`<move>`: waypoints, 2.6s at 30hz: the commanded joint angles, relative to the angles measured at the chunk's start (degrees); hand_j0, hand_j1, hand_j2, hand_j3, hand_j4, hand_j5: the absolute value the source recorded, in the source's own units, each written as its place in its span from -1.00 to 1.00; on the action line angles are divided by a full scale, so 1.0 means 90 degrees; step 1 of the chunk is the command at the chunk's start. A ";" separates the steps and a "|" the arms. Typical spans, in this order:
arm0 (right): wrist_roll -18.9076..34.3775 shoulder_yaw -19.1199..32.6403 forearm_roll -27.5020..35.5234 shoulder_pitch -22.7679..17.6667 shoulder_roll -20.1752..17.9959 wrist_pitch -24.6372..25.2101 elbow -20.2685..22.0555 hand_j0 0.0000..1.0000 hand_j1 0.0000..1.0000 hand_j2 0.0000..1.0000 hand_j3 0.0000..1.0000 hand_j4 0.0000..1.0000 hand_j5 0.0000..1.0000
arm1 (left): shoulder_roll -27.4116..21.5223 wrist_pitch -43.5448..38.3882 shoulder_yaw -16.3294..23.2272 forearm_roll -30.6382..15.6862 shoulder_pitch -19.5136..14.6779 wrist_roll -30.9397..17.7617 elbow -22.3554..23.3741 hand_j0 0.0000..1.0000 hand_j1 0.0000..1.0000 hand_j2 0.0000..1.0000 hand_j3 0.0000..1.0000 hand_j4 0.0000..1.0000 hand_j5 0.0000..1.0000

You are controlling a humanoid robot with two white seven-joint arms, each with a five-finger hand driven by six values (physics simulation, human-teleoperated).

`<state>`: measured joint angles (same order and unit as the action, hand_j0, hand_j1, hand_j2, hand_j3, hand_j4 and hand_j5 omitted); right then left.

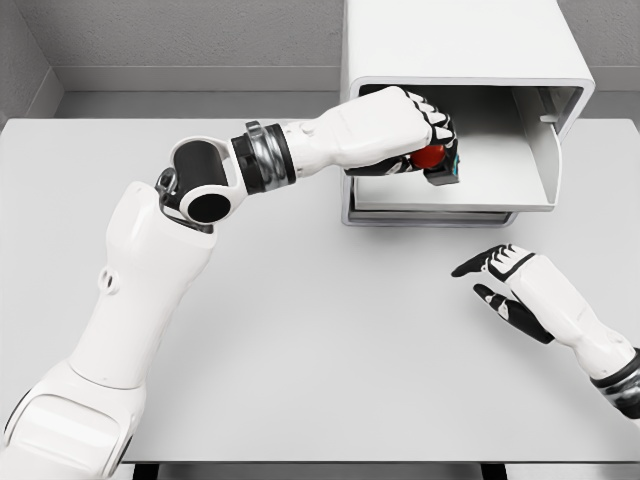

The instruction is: Slide open multi-storey tabletop storage cabinets and put open load switch and slide close multi-storey tabletop storage cabinets

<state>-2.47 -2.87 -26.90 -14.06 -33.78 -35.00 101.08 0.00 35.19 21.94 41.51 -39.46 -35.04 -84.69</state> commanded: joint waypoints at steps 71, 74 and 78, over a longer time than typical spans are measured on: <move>0.0176 -0.0111 0.0060 0.0478 -0.0006 0.0000 0.0009 0.17 0.17 0.17 0.17 0.17 0.17 | -0.1884 -0.0021 -0.4547 -0.2376 0.3886 0.0005 -0.0844 1.00 1.00 1.00 1.00 1.00 1.00; 0.0176 -0.0209 0.0040 0.0556 0.0004 0.0000 0.0009 0.16 0.16 0.16 0.16 0.16 0.16 | -0.2050 -0.0021 -0.4821 -0.2366 0.4160 0.0005 -0.0844 1.00 1.00 1.00 1.00 1.00 1.00; 0.0176 -0.0336 0.0069 0.0713 0.0004 0.0000 -0.0001 0.17 0.17 0.17 0.17 0.17 0.17 | -0.2168 -0.0021 -0.4821 -0.2357 0.4121 0.0005 -0.0863 1.00 1.00 1.00 1.00 1.00 1.00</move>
<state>-0.86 -5.43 -26.70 -6.77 -33.72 -35.01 101.08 -18.59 35.14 -20.90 20.88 -2.55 -35.03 -92.62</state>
